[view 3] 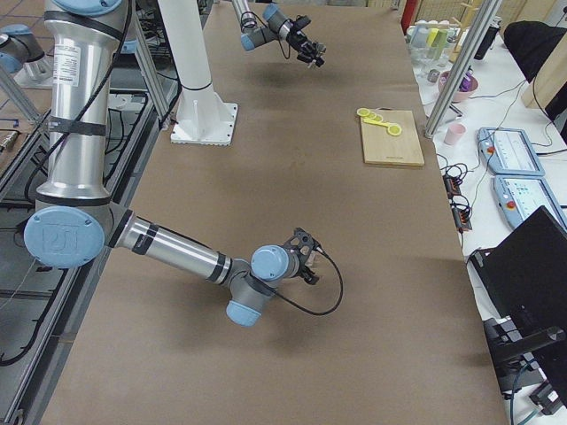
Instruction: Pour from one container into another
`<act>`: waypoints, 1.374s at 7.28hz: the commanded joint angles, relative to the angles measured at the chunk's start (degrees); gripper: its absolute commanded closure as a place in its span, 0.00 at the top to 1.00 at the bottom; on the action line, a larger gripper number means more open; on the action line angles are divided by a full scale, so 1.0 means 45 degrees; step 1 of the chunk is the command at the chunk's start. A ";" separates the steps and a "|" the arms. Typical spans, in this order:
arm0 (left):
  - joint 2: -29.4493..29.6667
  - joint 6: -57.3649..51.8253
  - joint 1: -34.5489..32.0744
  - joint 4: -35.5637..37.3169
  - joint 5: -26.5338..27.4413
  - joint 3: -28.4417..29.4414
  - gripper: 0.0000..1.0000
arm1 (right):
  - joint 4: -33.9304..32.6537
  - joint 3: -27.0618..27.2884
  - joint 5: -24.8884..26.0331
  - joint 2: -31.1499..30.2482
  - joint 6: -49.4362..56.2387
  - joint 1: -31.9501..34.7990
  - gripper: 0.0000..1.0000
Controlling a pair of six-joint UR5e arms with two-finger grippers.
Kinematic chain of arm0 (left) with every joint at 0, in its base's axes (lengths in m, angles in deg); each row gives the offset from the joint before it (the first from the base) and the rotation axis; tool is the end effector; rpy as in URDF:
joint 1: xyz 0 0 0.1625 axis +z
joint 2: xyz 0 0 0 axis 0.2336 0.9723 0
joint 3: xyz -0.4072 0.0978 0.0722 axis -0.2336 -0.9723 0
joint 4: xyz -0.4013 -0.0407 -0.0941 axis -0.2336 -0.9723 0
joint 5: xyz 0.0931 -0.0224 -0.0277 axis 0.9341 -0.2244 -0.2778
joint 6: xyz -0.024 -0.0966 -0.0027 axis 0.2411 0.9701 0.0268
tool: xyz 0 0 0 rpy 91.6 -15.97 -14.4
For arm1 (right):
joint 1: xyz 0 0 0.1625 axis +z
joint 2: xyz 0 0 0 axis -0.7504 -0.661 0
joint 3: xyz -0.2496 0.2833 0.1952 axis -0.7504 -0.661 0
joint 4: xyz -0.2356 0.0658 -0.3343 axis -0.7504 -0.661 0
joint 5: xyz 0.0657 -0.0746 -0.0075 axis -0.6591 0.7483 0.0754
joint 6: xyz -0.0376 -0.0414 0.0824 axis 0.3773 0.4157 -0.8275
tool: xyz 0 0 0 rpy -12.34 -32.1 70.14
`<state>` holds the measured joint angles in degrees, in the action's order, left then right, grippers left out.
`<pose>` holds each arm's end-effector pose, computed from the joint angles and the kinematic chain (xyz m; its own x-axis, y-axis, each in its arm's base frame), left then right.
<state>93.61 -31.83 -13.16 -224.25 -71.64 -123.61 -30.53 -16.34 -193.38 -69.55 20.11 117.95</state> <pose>0.4057 -0.3911 0.3094 0.5988 0.6441 -0.4760 0.4243 0.2490 0.8706 -0.0871 -0.4012 0.7139 0.4292 -0.7717 0.4693 0.1334 0.5681 0.8121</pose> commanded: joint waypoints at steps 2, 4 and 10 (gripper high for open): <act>0.3340 -0.2132 -0.1802 0.0018 -0.4110 0.2841 0.00 | 0.1201 -0.1132 0.0781 0.0627 -0.0627 -0.0697 1.00; 0.4711 -0.2682 -0.2508 0.0096 -0.6746 0.4464 0.00 | 0.1948 -0.1922 0.0802 0.1275 -0.1365 -0.0795 1.00; 0.8016 -0.6183 -0.2492 0.0619 -0.8847 0.7773 0.00 | 0.2555 -0.2098 0.1329 0.1432 -0.2169 -0.1362 1.00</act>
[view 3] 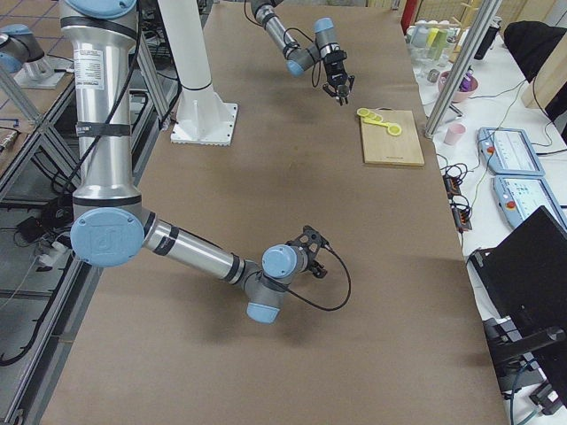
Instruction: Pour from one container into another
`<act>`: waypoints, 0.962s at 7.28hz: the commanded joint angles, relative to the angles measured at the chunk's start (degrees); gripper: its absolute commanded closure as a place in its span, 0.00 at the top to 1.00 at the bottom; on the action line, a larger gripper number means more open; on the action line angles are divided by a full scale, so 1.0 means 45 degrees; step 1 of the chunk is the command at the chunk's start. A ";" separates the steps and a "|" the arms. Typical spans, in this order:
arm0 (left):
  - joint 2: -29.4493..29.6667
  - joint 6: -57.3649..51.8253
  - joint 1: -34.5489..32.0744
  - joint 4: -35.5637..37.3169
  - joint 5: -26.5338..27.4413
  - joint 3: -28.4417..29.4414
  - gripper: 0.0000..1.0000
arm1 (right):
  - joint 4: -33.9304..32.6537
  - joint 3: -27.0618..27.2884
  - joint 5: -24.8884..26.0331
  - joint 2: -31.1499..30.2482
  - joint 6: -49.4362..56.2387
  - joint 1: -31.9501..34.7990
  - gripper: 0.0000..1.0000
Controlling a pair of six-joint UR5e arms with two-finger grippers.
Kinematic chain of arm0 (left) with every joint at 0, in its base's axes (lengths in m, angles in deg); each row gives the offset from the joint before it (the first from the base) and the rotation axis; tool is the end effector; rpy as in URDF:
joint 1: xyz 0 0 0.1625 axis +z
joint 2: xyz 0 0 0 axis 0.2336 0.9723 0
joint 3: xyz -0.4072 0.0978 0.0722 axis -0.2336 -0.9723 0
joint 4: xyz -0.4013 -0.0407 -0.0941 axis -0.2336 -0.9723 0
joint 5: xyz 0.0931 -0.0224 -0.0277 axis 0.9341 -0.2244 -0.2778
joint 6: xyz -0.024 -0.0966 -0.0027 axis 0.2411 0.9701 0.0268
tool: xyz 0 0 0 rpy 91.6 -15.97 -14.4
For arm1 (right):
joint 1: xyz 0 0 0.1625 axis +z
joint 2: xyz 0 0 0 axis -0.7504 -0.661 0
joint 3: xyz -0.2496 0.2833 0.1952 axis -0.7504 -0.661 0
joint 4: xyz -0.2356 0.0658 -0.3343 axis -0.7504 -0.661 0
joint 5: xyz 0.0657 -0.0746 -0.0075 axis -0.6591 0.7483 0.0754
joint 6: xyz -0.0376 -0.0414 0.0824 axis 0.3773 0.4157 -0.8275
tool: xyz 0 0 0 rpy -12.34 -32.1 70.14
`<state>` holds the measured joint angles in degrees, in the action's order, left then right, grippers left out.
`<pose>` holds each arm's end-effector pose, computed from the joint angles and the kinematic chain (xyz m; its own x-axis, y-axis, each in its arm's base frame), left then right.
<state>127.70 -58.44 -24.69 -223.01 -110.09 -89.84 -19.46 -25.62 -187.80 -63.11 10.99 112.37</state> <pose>0.5301 -0.5467 0.1824 0.3399 0.9393 0.0464 0.0881 -0.0809 0.9928 -0.1355 -0.4263 0.7216 0.4285 -0.7573 0.4929 0.0567 0.5670 0.8218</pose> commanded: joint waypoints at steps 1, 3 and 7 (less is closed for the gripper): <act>0.0714 -0.0308 0.0246 0.0386 -0.0500 0.0523 0.00 | 0.0155 -0.0035 0.0148 0.0002 -0.0279 -0.0182 1.00; 0.1358 -0.0269 0.0753 0.0328 -0.0638 0.1265 0.00 | 0.0155 -0.0035 0.0226 0.0002 -0.0281 -0.0280 1.00; 0.2278 0.0449 0.1302 -0.1757 -0.0580 0.2770 0.00 | 0.0155 -0.0035 0.0402 0.0002 -0.0496 -0.0417 0.96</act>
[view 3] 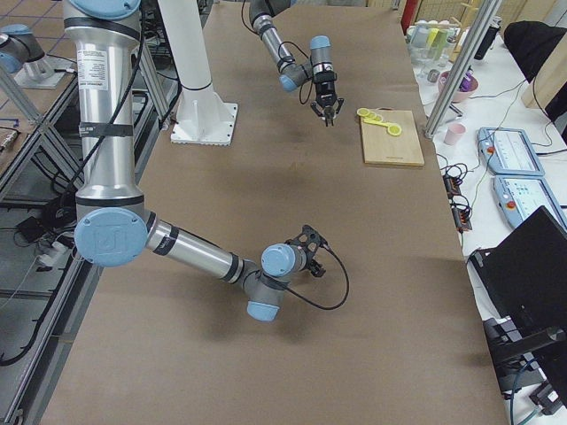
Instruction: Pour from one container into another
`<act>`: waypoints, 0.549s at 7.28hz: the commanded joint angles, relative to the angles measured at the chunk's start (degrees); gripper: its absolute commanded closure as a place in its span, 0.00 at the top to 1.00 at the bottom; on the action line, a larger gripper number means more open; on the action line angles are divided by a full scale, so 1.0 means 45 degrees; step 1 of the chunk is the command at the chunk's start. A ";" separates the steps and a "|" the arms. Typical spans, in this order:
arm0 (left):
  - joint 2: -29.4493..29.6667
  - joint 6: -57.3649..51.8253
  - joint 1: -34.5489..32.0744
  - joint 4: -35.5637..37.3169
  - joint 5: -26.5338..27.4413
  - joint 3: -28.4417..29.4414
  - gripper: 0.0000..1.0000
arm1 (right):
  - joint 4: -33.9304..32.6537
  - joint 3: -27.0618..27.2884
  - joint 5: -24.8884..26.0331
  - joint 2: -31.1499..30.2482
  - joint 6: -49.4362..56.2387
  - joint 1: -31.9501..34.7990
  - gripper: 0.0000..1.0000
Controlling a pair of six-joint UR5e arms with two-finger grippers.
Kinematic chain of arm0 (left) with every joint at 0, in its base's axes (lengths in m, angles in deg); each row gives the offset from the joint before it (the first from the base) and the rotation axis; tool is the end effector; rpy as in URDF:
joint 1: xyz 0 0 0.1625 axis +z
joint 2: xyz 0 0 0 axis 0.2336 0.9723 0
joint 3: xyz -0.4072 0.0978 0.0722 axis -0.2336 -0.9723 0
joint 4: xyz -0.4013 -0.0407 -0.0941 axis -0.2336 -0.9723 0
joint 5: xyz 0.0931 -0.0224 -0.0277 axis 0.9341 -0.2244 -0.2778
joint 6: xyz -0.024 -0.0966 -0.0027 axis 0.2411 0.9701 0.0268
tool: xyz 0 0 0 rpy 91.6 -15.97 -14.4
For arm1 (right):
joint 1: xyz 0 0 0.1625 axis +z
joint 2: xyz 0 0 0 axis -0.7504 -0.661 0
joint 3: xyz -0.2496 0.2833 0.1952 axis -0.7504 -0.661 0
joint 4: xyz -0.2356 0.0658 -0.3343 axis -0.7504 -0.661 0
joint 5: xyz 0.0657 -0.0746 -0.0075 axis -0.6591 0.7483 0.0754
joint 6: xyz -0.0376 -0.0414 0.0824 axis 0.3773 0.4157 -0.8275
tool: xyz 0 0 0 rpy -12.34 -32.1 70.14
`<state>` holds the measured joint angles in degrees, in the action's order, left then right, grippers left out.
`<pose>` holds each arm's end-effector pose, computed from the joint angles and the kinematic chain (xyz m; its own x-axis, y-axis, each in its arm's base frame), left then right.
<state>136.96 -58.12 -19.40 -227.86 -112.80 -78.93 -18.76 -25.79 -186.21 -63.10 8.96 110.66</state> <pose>0.6131 -0.5128 0.1345 0.2081 0.9759 0.0660 0.1431 -0.0971 0.9849 -0.1466 -0.4236 0.7222 0.4297 -0.7453 0.5098 0.0481 0.5826 0.8113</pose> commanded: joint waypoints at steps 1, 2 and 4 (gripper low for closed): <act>0.0551 0.0827 0.0126 -0.1980 0.0061 0.1274 0.00 | -0.0019 -0.0018 0.0069 0.0000 -0.0042 -0.0075 0.87; 0.0613 0.0986 0.0126 -0.2419 0.0120 0.1438 0.00 | 0.0000 -0.0018 0.0089 0.0000 -0.0042 -0.0094 0.79; 0.0594 0.2020 0.0418 -0.4193 0.0705 0.2255 0.00 | -0.0020 -0.0018 0.0206 0.0000 -0.0042 -0.0152 0.75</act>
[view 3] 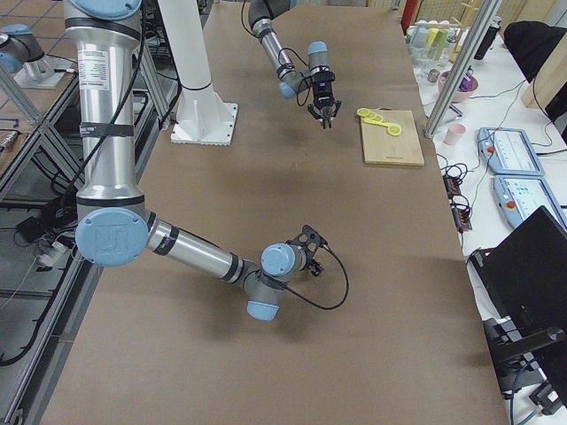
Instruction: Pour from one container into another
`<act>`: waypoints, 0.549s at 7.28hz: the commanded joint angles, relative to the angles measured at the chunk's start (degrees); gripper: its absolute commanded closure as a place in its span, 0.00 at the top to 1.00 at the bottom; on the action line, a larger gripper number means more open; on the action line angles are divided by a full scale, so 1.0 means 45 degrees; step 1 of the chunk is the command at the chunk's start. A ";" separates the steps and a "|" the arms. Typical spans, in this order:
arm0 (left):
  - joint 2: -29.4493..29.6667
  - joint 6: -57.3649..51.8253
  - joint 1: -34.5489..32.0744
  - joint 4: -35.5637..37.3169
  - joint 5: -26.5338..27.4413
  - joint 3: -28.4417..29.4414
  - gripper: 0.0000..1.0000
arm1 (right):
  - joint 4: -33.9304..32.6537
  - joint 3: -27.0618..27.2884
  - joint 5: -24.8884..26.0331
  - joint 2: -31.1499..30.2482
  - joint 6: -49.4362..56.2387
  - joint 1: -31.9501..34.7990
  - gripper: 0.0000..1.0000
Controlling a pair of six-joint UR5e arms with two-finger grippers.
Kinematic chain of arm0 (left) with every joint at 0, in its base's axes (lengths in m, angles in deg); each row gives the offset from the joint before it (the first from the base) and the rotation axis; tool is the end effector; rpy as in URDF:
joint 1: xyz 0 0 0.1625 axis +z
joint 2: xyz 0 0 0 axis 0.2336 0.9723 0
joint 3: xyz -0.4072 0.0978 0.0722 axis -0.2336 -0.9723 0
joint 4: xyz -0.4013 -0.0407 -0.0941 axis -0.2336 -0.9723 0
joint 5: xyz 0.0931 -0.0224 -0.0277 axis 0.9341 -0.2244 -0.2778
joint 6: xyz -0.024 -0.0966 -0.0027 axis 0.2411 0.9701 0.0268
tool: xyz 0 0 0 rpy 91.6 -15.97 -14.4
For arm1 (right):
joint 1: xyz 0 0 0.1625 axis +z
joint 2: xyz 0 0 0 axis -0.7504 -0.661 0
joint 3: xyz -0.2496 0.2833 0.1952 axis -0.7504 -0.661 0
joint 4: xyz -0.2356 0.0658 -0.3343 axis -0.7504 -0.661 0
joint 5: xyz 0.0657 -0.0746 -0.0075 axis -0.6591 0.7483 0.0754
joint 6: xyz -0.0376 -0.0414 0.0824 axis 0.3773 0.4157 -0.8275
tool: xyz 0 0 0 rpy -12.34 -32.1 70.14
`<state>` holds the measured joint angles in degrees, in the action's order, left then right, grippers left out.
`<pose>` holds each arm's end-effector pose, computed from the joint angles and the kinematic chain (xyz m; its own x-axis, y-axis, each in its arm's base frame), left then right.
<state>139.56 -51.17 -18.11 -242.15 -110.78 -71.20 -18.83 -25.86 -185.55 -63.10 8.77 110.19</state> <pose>0.6261 -0.5037 0.1404 0.1967 0.9805 -0.0042 0.3028 -0.0567 0.9514 -0.1496 -0.4233 0.7231 0.4343 -0.7422 0.5104 0.0492 0.5853 0.8093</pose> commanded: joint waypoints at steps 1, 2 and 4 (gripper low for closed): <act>0.0015 0.0536 0.0189 -0.1662 0.0277 0.0891 0.00 | 0.0014 -0.0002 0.0059 0.0000 -0.0001 -0.0048 0.66; 0.0035 0.1078 0.0364 -0.2325 0.0316 0.1281 0.00 | 0.0014 -0.0002 0.0059 0.0000 0.0018 -0.0048 0.49; 0.0268 0.1181 0.0560 -0.2587 0.0646 0.1500 0.00 | 0.0014 0.0017 0.0059 0.0000 0.0018 -0.0048 0.30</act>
<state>140.21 -46.36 -16.12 -252.99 -108.67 -64.99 -18.77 -25.86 -185.29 -63.10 8.81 109.98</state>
